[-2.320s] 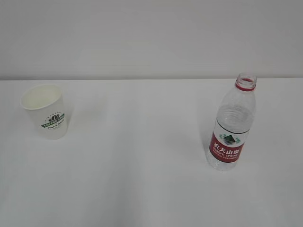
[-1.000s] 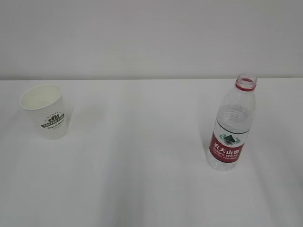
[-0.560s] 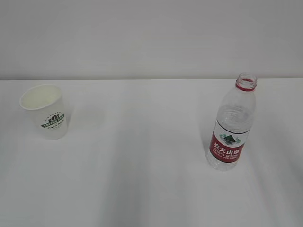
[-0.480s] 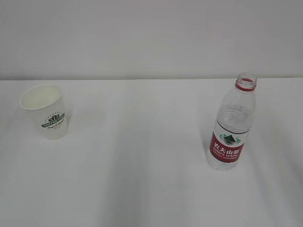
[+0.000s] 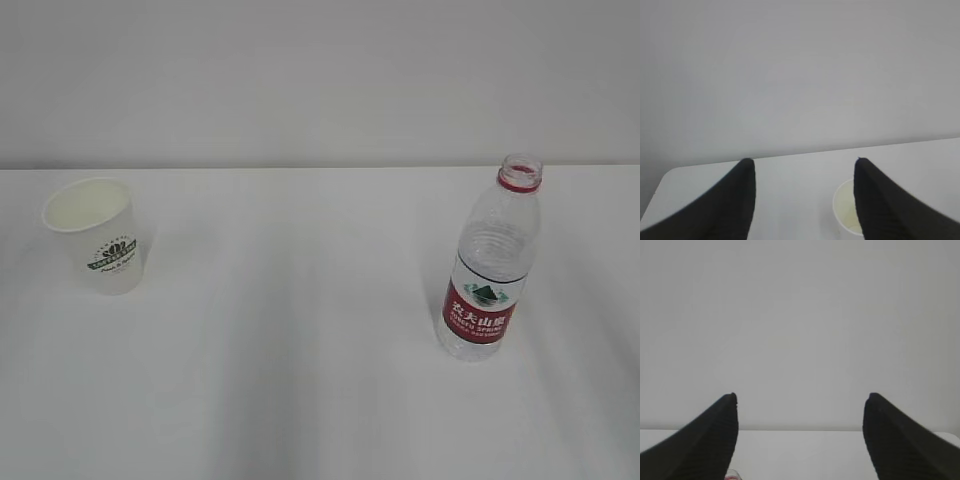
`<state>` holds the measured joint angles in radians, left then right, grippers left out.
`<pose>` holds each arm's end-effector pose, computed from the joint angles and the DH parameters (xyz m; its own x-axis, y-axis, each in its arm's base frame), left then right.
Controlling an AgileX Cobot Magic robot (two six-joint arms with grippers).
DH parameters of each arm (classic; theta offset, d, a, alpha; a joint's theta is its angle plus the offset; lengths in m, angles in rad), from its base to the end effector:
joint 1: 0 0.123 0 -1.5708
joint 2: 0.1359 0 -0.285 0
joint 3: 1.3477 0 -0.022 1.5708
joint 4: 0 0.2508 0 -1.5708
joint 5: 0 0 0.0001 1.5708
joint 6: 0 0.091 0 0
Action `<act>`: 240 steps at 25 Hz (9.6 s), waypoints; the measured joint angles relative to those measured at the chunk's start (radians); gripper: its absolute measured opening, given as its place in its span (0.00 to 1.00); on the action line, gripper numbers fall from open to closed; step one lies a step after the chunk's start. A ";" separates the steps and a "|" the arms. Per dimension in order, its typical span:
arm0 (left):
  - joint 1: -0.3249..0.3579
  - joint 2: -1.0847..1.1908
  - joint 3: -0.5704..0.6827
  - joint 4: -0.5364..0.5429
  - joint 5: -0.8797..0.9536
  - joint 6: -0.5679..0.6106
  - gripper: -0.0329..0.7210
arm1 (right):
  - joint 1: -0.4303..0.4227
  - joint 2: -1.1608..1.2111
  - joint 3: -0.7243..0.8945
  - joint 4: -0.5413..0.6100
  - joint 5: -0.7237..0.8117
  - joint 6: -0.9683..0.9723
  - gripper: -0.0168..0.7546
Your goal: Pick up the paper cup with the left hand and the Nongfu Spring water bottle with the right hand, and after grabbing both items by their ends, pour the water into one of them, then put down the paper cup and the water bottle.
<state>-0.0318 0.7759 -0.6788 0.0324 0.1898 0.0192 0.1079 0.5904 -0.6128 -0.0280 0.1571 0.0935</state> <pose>0.1656 -0.0047 0.3497 -0.1966 0.0573 -0.9788 0.0359 0.9980 0.0512 0.1240 0.0130 0.3572 -0.0538 0.0603 -0.9967 -0.1000 0.9928 0.0655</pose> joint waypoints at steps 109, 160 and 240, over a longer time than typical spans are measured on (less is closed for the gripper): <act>0.000 0.816 0.591 0.358 -1.331 -0.204 0.56 | 0.000 0.651 0.505 -0.392 -0.892 0.303 0.78; 0.000 0.816 0.591 0.415 -1.331 -0.205 0.56 | 0.000 1.148 0.574 -0.296 -1.299 0.070 0.79; 0.000 0.816 0.591 0.415 -1.331 -0.206 0.56 | 0.000 1.355 0.221 -0.420 -1.304 0.069 0.82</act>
<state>-0.0318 1.5920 -0.0881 0.4474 -1.1412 -0.1871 0.1079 1.9452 -0.3921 -0.4475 -1.1469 0.1627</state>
